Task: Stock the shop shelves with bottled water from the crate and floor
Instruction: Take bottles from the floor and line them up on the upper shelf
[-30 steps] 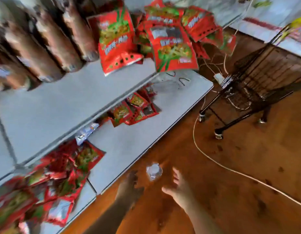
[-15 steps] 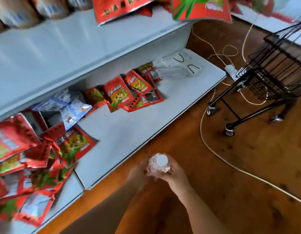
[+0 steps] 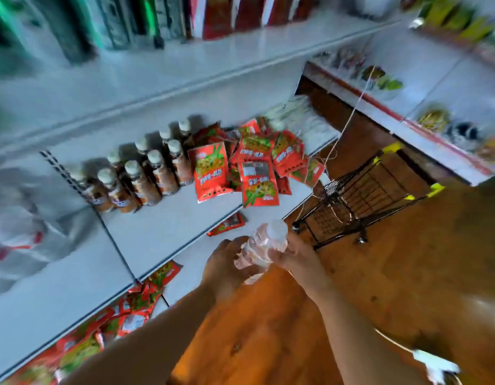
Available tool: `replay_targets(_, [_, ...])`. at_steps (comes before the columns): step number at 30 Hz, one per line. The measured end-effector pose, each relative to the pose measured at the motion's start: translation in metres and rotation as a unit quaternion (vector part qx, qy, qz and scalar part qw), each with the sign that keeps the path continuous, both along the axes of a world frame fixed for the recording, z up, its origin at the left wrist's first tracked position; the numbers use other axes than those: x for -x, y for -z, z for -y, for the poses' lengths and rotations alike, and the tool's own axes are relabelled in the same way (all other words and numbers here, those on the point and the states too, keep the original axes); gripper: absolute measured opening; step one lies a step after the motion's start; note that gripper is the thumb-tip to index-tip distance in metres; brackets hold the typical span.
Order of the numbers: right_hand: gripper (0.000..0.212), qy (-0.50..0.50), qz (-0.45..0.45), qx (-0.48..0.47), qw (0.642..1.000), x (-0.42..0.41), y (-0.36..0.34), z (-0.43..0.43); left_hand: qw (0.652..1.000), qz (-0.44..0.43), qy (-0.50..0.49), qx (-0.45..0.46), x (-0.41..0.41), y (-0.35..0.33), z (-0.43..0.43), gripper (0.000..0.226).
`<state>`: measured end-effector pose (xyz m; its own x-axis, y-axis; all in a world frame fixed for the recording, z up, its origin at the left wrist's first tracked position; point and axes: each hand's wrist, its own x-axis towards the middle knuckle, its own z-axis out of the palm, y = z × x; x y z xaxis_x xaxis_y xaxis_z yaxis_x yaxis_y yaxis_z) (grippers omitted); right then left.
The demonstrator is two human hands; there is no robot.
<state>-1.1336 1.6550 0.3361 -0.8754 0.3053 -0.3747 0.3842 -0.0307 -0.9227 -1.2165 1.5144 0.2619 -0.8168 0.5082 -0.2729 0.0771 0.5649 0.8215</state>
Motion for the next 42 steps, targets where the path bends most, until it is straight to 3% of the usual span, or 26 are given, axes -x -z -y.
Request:
replay_targets(3, [0.034,-0.014,-0.018,-0.043,0.999,0.002,-0.082,0.005,0.997,-0.039,0.021,-0.055,-0.004,-0.089,0.006,0.069])
replay_targets(10, [0.03,-0.078,-0.134,-0.04,0.987,0.024,-0.258,0.025,0.973,-0.132,0.074,-0.173,0.02,-0.248,0.048,0.073])
replay_targets(14, [0.027,-0.11,-0.186,-0.051,0.975,0.045,-0.312,0.055,0.961,-0.161,0.027,-0.225,0.028,-0.309,0.086,0.053])
replay_targets(18, [0.024,-0.15,-0.224,-0.06,0.961,0.079,-0.351,0.107,0.942,-0.194,-0.048,-0.27,0.036,-0.343,0.137,0.06])
replay_targets(22, [0.024,-0.202,-0.252,0.006,0.946,0.112,-0.357,0.172,0.916,-0.252,-0.16,-0.268,0.048,-0.36,0.198,0.061])
replay_targets(28, [0.083,-0.272,-0.262,-0.041,0.925,0.162,-0.324,0.277,0.879,-0.319,-0.288,-0.206,0.068,-0.367,0.283,0.059])
replay_targets(37, [0.076,-0.266,-0.261,-0.082,0.925,0.23,-0.295,0.335,0.861,-0.326,-0.37,-0.123,0.122,-0.339,0.323,0.075])
replay_targets(42, [0.068,-0.275,-0.248,-0.078,0.925,0.262,-0.286,0.325,0.848,-0.343,-0.403,-0.034,0.142,-0.337,0.307,0.057])
